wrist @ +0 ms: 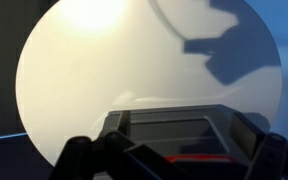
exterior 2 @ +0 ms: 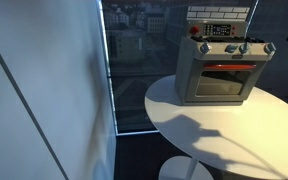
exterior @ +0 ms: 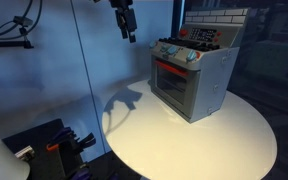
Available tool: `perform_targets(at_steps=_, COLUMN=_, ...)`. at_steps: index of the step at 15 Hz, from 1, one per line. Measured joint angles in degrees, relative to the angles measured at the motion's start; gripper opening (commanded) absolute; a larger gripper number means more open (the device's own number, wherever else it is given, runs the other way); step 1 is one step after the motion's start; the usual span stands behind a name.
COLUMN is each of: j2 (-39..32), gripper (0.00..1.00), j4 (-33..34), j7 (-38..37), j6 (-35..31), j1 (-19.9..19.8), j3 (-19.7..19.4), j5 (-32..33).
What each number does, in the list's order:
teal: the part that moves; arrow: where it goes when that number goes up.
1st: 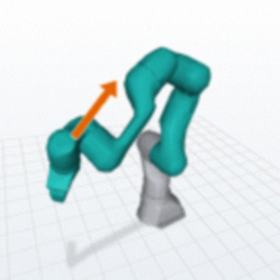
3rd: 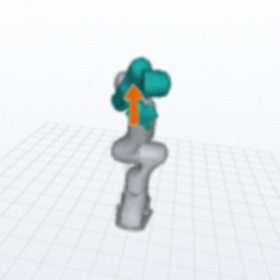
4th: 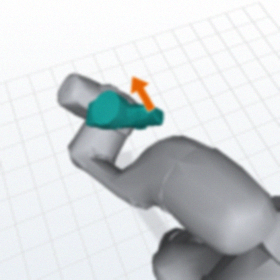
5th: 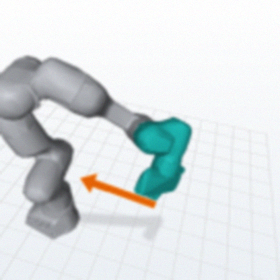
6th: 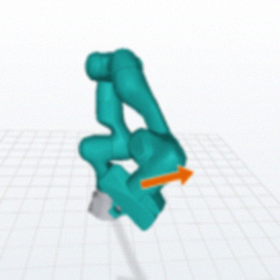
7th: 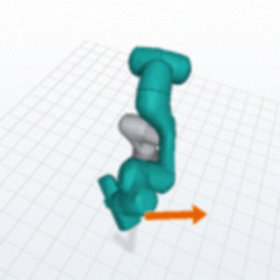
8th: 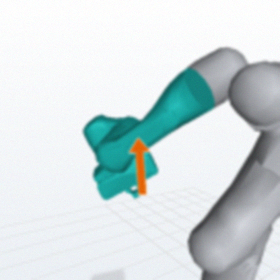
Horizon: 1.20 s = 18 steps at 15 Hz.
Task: Turn the knob on the far right to the right
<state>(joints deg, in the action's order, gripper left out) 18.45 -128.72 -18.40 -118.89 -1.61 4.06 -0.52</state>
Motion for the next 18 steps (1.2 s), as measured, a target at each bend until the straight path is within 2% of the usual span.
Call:
perform_targets(at_steps=7, j2=-0.30, gripper=1.00, j4=5.47, j7=-0.07, j6=-0.67, j1=-1.42, j3=-1.48, j5=0.70)
perform_targets(at_steps=18, j2=-4.03, gripper=1.00, j4=10.03, j7=2.99, j6=-0.70, j1=-4.47, j3=-5.57, j5=6.47)
